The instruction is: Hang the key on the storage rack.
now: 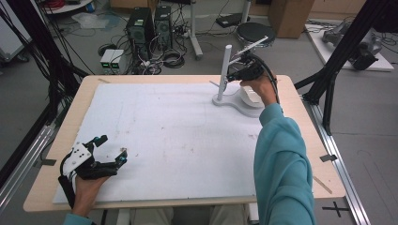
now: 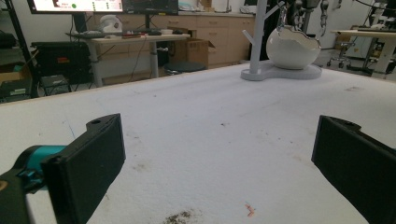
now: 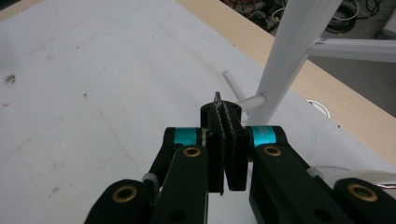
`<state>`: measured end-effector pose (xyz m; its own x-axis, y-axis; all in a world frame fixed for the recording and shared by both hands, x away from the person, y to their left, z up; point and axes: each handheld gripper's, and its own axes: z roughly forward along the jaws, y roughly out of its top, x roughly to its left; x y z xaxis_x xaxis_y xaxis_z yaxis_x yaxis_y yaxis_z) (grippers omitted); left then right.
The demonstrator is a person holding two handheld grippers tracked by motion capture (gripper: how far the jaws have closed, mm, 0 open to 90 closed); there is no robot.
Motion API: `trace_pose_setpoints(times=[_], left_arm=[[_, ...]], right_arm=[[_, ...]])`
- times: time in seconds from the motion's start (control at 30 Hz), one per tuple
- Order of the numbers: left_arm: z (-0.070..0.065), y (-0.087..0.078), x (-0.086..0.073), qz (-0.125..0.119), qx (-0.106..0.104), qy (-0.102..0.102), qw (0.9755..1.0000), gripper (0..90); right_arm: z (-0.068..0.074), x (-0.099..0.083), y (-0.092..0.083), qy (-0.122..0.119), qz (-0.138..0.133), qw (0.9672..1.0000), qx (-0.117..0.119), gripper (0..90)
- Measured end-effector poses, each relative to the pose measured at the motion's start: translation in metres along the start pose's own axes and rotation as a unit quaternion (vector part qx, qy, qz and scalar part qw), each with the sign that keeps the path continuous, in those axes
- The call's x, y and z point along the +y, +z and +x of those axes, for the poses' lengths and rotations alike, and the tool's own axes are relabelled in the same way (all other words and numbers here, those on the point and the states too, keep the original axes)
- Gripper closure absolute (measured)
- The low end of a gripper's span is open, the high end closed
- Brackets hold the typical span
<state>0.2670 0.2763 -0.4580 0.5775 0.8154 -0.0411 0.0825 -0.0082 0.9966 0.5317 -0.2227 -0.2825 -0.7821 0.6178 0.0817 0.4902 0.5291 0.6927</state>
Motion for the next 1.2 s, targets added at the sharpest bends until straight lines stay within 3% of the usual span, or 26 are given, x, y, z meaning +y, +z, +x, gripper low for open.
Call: trace_pose_setpoints(times=[0.43, 0.8, 1.2], left_arm=[[0.000, 0.000, 0.000, 0.000, 0.001, 0.002, 1.0000, 3.2], [0.000, 0.000, 0.000, -0.001, 0.001, 0.001, 1.0000, 3.2], [0.000, 0.000, 0.000, 0.000, 0.000, 0.002, 1.0000, 3.2]], right_arm=[[-0.010, -0.004, 0.004, 0.011, -0.009, 0.9999, 0.008, 88.9], [-0.015, -0.005, 0.010, 0.011, -0.009, 0.9999, -0.002, 86.0], [-0.017, -0.009, 0.001, 0.014, -0.029, 0.9995, -0.007, 78.7]])
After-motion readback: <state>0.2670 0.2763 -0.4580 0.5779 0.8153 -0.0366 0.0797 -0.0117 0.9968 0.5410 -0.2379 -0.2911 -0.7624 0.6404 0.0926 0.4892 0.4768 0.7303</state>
